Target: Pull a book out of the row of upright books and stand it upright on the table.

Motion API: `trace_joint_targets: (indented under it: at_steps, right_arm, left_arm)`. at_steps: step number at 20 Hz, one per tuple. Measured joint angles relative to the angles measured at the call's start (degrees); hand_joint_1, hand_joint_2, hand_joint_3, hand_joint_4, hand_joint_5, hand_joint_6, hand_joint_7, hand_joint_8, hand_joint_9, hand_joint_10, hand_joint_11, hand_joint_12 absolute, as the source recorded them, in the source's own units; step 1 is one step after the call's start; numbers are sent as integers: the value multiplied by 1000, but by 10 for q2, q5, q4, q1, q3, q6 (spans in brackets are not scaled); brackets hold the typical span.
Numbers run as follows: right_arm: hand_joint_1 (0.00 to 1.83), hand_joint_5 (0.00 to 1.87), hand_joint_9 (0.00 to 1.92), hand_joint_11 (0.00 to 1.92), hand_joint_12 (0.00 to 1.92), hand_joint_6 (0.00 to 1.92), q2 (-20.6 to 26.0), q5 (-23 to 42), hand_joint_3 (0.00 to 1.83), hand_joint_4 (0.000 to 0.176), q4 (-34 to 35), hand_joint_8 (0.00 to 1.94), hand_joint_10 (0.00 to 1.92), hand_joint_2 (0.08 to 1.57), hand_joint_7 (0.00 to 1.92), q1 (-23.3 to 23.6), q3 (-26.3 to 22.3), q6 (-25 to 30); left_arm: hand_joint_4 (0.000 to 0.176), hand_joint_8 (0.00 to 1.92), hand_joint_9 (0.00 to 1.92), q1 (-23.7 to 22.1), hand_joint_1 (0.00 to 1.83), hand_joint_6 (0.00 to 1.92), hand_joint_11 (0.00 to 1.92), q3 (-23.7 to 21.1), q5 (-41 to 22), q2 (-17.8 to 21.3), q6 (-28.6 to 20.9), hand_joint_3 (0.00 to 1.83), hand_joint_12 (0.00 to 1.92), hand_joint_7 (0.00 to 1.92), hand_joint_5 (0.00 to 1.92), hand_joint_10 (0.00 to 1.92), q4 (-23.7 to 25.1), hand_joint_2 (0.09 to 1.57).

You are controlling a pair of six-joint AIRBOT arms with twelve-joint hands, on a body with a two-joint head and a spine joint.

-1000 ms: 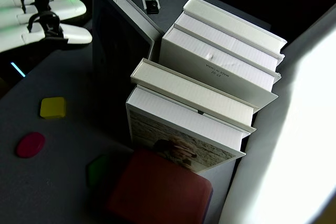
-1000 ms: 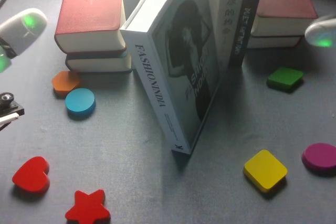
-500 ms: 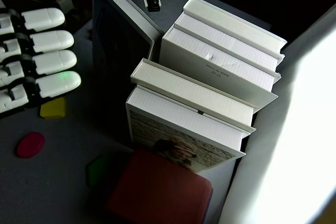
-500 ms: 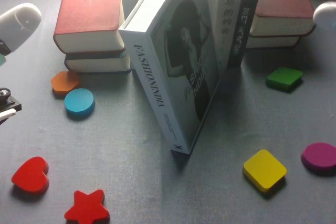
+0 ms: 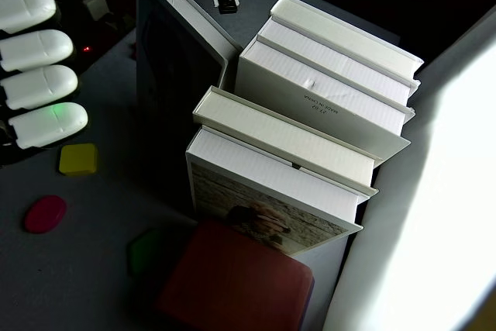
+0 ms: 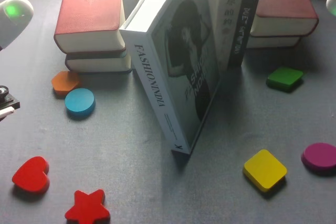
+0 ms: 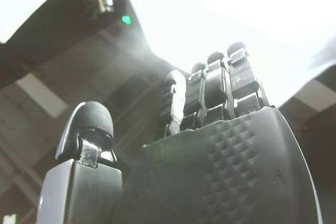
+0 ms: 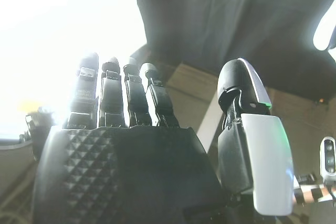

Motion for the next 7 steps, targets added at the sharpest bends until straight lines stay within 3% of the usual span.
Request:
trace_joint_targets:
  at_steps: [1, 2, 4, 6, 7]
  right_arm:
    - [332, 0, 54, 0, 415, 0, 0, 4, 0, 18, 0, 0, 13, 1294, 0, 0, -1, -1]
    - [371, 0, 79, 0, 527, 0, 0, 9, 0, 18, 0, 0, 22, 1274, 0, 0, -1, -4]
    - [409, 0, 84, 0, 553, 0, -2, 19, 0, 13, 9, 0, 23, 1259, 0, -2, -1, -8]
    - [426, 0, 98, 0, 518, 0, -5, 24, 0, 9, 16, 0, 29, 1257, 0, -2, 0, -11]
    - [456, 0, 110, 0, 514, 0, -8, 32, 0, 13, 20, 0, 34, 1247, 0, -7, 0, -12]
  left_arm:
    - [172, 0, 0, 0, 160, 0, 0, 0, 1, 2, 0, 3, 0, 0, 0, 0, 1, 1342]
    - [175, 0, 0, 0, 163, 0, 0, -1, 1, 3, 0, 6, 0, 0, 0, 0, 1, 1350]
    - [176, 0, 0, -1, 161, 0, 0, -1, 1, 5, 0, 9, 0, 0, 0, 0, 3, 1366]
    - [173, 0, 0, -1, 162, 0, 0, -5, 0, 7, 0, 16, 0, 0, 0, 0, 3, 1386]
    - [148, 0, 0, -1, 148, 0, 0, -5, 0, 9, 0, 13, 0, 0, 0, 0, 7, 1386]
